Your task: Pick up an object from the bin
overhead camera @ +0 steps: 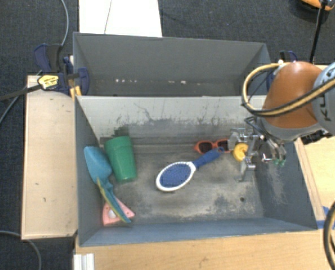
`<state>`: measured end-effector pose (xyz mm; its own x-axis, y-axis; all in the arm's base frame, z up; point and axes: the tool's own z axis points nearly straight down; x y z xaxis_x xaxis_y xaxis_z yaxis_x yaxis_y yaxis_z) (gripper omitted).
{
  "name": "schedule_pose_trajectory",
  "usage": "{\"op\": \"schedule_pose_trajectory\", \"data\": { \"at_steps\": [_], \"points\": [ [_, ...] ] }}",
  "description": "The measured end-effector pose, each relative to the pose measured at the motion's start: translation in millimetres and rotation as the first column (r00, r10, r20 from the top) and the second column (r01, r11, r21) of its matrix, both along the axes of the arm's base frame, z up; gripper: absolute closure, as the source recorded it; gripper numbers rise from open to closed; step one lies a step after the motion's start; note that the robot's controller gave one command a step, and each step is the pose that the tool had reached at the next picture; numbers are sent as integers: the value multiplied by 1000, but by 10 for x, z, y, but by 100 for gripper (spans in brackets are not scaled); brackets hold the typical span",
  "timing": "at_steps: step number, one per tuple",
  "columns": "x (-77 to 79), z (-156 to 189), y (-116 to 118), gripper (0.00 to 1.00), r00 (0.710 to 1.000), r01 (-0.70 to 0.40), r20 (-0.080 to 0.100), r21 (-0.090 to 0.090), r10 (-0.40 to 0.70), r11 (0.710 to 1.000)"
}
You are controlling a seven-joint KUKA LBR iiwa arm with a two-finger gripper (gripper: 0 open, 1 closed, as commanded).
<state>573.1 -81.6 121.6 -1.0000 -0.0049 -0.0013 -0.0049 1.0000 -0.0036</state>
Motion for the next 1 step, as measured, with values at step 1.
{"op": "schedule_pose_trajectory", "data": {
  "at_steps": [1],
  "points": [
    [60,-368,474,0,1000,28,6,4,-28,1000]
  ]
}}
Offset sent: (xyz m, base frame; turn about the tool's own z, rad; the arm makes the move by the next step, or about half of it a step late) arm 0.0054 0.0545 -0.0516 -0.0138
